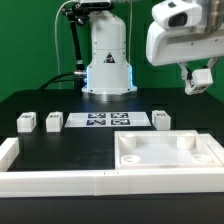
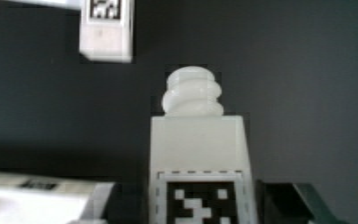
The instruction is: Assemble square table
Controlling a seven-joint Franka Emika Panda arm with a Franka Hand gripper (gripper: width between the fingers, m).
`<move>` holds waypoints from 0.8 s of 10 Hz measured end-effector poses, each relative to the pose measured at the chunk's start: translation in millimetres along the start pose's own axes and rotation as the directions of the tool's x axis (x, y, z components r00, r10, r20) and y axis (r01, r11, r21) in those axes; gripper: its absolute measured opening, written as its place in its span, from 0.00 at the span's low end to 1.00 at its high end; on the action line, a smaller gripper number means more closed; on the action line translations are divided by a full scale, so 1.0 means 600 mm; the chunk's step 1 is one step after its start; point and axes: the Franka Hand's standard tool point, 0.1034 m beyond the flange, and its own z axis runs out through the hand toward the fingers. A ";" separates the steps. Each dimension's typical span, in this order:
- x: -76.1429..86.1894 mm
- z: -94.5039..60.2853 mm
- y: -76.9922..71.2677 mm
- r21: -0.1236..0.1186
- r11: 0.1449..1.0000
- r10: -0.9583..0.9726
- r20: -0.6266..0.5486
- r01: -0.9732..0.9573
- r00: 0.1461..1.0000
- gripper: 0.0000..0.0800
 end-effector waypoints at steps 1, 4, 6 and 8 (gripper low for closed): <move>0.005 -0.020 0.010 0.000 1.000 -0.002 -0.046 0.002 0.999 0.36; 0.021 -0.031 0.014 -0.006 1.000 0.009 -0.243 -0.010 0.970 0.36; 0.033 -0.035 0.018 -0.014 1.000 -0.002 -0.401 -0.003 0.916 0.36; 0.059 -0.054 0.032 -0.037 0.999 -0.043 -0.586 0.026 0.809 0.36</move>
Offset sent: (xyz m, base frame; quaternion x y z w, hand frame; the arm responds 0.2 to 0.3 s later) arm 0.0000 0.0000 0.0000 0.0000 0.1938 0.0000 0.9810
